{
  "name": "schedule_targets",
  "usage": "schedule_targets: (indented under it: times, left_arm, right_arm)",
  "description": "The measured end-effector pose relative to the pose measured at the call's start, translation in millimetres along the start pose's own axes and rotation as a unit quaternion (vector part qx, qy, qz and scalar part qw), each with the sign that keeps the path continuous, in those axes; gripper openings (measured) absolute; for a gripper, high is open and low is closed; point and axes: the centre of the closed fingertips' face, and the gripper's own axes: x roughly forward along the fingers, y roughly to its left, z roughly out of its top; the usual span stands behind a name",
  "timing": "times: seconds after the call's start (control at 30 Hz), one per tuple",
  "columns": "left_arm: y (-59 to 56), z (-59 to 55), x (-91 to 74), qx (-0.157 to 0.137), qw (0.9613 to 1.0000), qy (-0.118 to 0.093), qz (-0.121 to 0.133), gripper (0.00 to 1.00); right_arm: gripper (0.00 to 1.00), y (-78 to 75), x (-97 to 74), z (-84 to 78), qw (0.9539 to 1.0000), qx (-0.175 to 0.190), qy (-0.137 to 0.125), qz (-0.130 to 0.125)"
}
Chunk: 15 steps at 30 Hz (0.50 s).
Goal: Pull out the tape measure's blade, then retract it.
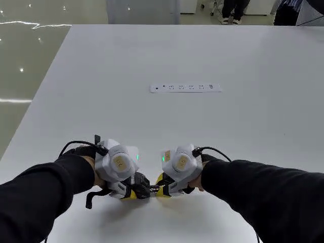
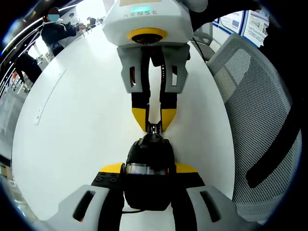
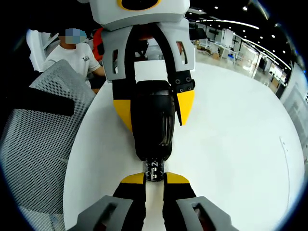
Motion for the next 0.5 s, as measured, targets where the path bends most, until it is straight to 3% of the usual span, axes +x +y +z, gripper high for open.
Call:
schedule_targets:
  times: [0.5]
  left_arm:
    - [0.1, 0.0, -0.1, -0.004, 1.0, 0.001, 0.005, 0.32]
  right_arm:
    - [0.08, -0.8, -9.8, -12.1, 0.9999, 0.008, 0.009, -0.008]
